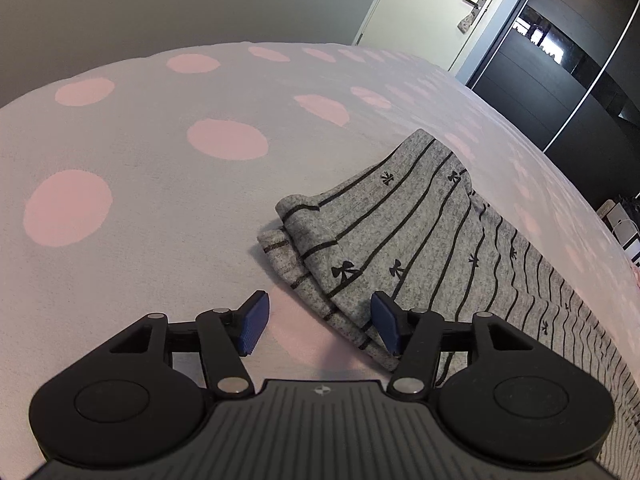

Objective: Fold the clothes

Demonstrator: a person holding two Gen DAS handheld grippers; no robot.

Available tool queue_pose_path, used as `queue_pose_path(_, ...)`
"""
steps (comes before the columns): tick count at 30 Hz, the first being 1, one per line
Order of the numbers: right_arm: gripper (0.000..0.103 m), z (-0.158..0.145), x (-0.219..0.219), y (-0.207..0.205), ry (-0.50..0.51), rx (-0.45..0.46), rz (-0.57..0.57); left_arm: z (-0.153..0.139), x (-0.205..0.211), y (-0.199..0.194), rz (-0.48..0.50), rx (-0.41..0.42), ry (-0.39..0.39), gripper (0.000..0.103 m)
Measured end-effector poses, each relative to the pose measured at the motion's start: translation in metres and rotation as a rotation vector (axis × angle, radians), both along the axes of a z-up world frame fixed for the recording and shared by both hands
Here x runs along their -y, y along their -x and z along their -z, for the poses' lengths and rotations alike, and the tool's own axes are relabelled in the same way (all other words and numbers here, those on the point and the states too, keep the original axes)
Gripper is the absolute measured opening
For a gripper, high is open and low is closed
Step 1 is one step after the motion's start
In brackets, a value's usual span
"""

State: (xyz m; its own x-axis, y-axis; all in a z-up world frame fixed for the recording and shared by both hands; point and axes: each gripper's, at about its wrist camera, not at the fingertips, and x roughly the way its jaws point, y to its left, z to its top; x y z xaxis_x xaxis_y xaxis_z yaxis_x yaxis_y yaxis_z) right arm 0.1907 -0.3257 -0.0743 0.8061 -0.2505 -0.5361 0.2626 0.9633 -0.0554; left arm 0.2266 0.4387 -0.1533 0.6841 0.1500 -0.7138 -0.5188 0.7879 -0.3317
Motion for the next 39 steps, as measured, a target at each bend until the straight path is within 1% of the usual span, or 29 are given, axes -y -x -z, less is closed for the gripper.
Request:
queue_pose_path(1,0.057,-0.006,-0.006,0.001,0.032,0.037,-0.037,0.0,0.002,-0.001,0.0,-0.004,-0.012,0.057)
queue_pose_path(4,0.056,-0.017,-0.002,-0.022,0.027,0.079,-0.058,-0.001,0.009,-0.004,-0.001,-0.014,-0.041,0.06)
queue_pose_path(6,0.055,-0.018,0.013,-0.046,-0.004,0.075,-0.043,-0.001,0.011,-0.005,0.003,-0.02,-0.057,0.06)
queue_pose_path(9,0.055,-0.006,0.033,-0.079,-0.113,0.027,-0.055,0.0,0.013,-0.005,0.004,-0.02,-0.074,0.06)
queue_pose_path(10,0.052,-0.002,0.037,-0.086,-0.149,0.009,-0.064,0.0,0.014,-0.006,0.003,-0.022,-0.082,0.06)
queue_pose_path(11,0.045,0.001,0.04,-0.089,-0.164,-0.004,-0.07,0.001,0.016,-0.006,0.002,-0.023,-0.091,0.061)
queue_pose_path(12,0.027,0.004,0.041,-0.091,-0.141,-0.022,-0.062,0.001,0.017,-0.007,0.001,-0.024,-0.099,0.061)
queue_pose_path(13,0.024,0.008,0.041,-0.095,-0.106,-0.042,-0.051,0.001,0.018,-0.008,-0.001,-0.025,-0.106,0.061)
queue_pose_path(16,0.024,0.029,0.042,-0.118,-0.077,-0.116,-0.015,0.0,0.018,-0.01,-0.014,-0.024,-0.103,0.062)
queue_pose_path(18,0.024,0.031,0.037,-0.118,-0.047,-0.116,-0.023,-0.002,0.015,-0.008,-0.026,-0.015,-0.073,0.062)
queue_pose_path(20,0.024,0.033,0.03,-0.117,-0.015,-0.11,-0.034,-0.005,0.008,-0.004,-0.049,0.011,-0.004,0.062)
queue_pose_path(21,0.028,0.03,0.028,-0.111,-0.006,-0.087,-0.037,-0.007,0.005,-0.002,-0.064,0.029,0.033,0.062)
queue_pose_path(22,0.038,0.027,0.026,-0.105,0.003,-0.059,-0.039,-0.009,0.001,0.0,-0.084,0.047,0.066,0.062)
queue_pose_path(24,0.048,0.02,0.022,-0.093,0.01,-0.006,-0.05,-0.01,-0.006,0.001,-0.13,0.087,0.138,0.062)
queue_pose_path(26,0.048,0.015,0.015,-0.079,0.009,0.027,-0.08,-0.008,-0.015,0.001,-0.172,0.121,0.218,0.062)
queue_pose_path(28,0.05,0.011,0.005,-0.064,0.01,0.049,-0.114,-0.004,-0.021,-0.002,-0.21,0.12,0.264,0.062)
queue_pose_path(31,0.052,0.009,-0.009,-0.048,0.0,0.062,-0.174,0.005,-0.028,-0.006,-0.255,0.094,0.288,0.058)
queue_pose_path(33,0.055,0.007,-0.017,-0.038,-0.003,0.067,-0.214,0.008,-0.031,-0.006,-0.285,0.099,0.291,0.05)
queue_pose_path(34,0.058,0.007,-0.02,-0.035,0.0,0.068,-0.232,0.009,-0.033,-0.007,-0.297,0.1,0.288,0.047)
queue_pose_path(36,0.06,0.006,-0.025,-0.03,0.01,0.069,-0.263,0.009,-0.035,-0.011,-0.312,0.089,0.259,0.033)
queue_pose_path(39,0.061,0.008,-0.03,-0.026,0.023,0.06,-0.295,0.008,-0.036,-0.018,-0.308,0.082,0.235,0.024)
